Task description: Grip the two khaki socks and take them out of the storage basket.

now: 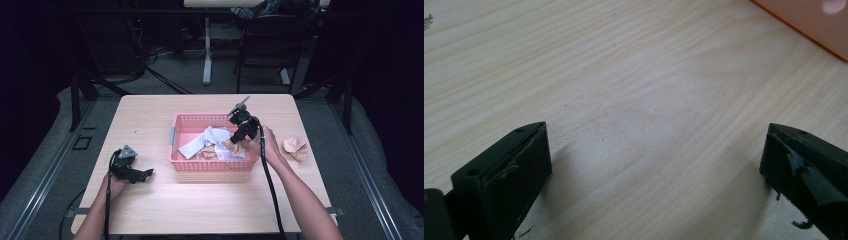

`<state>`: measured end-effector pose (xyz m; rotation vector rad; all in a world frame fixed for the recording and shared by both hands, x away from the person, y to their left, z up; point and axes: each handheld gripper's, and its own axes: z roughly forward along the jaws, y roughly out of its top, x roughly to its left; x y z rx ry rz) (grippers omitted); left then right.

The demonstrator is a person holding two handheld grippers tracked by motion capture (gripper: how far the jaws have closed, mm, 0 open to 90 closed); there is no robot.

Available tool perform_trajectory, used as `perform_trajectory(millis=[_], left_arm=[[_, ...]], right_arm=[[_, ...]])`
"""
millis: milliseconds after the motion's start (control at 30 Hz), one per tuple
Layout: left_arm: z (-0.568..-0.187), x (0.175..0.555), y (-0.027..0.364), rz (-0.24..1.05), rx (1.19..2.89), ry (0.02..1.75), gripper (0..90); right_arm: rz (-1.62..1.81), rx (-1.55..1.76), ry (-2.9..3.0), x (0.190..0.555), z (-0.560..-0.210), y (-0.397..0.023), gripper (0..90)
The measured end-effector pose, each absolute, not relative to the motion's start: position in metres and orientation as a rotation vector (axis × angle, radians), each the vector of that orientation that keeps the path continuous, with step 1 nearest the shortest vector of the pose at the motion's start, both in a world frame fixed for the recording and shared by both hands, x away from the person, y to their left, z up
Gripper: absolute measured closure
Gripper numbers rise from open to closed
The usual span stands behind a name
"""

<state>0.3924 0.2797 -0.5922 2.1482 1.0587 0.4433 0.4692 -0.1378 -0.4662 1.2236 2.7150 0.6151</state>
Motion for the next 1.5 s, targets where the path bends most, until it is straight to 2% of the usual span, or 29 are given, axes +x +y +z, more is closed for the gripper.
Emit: perform_trajectory(millis=[700,1500], left_arm=[[-0.592,0.392,0.280,0.441,2.148,1.059,0.0],[-0.592,0.392,0.280,0.442,2.148,1.059,0.0]], right_arm=[[0.746,1.229,2.643,0.469,-0.422,-0.157,79.2],[0.865,1.241,2.502,0.461,-0.365,-0.198,79.4]])
